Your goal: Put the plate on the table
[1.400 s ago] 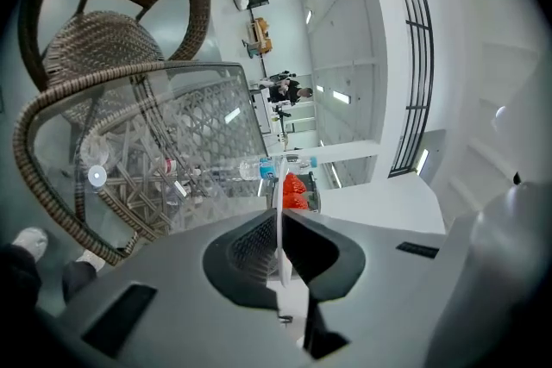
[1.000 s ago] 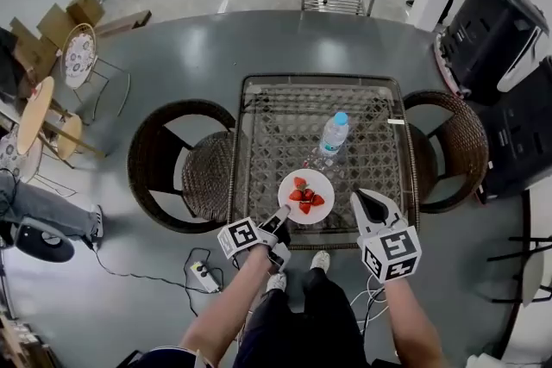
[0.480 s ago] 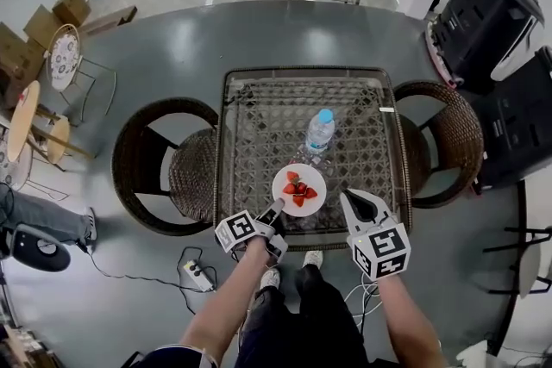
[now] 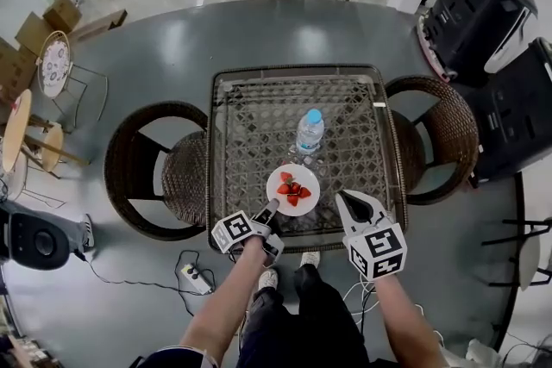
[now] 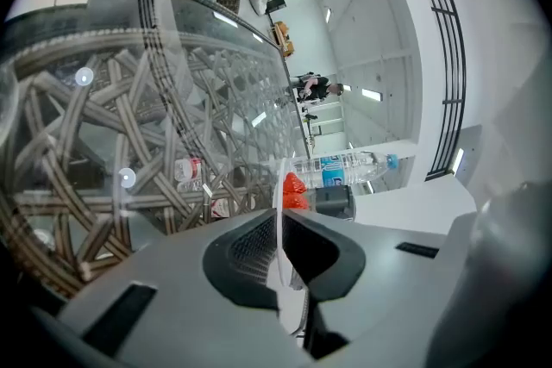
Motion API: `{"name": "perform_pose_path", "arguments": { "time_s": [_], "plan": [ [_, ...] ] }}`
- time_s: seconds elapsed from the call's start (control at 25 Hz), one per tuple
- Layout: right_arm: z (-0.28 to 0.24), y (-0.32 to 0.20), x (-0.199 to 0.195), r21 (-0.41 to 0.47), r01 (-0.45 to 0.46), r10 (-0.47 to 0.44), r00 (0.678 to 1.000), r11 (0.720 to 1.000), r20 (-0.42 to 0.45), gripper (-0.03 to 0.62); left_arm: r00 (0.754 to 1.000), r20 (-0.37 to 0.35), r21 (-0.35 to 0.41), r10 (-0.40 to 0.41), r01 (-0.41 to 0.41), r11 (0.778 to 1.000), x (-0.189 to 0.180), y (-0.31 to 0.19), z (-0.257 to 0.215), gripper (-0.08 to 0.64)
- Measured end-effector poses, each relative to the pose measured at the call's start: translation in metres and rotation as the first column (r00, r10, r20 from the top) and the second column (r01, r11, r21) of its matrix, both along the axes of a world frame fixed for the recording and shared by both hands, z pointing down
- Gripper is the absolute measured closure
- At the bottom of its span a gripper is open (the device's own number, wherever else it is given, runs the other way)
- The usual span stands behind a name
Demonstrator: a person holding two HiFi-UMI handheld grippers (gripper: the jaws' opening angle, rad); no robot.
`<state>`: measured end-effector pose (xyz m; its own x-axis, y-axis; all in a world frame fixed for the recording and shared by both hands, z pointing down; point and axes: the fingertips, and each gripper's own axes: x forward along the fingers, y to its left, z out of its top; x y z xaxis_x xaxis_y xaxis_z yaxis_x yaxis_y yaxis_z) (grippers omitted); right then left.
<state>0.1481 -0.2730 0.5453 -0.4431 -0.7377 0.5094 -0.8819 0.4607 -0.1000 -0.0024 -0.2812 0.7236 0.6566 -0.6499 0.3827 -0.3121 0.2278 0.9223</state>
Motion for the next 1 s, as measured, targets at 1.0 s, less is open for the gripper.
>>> {"name": "perform_pose_path", "arguments": {
  "time_s": [1.0],
  "plan": [
    [0.007,0.01,0.005,-0.02,-0.003,0.004,1.0,1.0,0.028,0.588,0.909,0.396,-0.058,0.128,-0.114,0.992,0.0,0.002,0.012,0.518]
  ]
}}
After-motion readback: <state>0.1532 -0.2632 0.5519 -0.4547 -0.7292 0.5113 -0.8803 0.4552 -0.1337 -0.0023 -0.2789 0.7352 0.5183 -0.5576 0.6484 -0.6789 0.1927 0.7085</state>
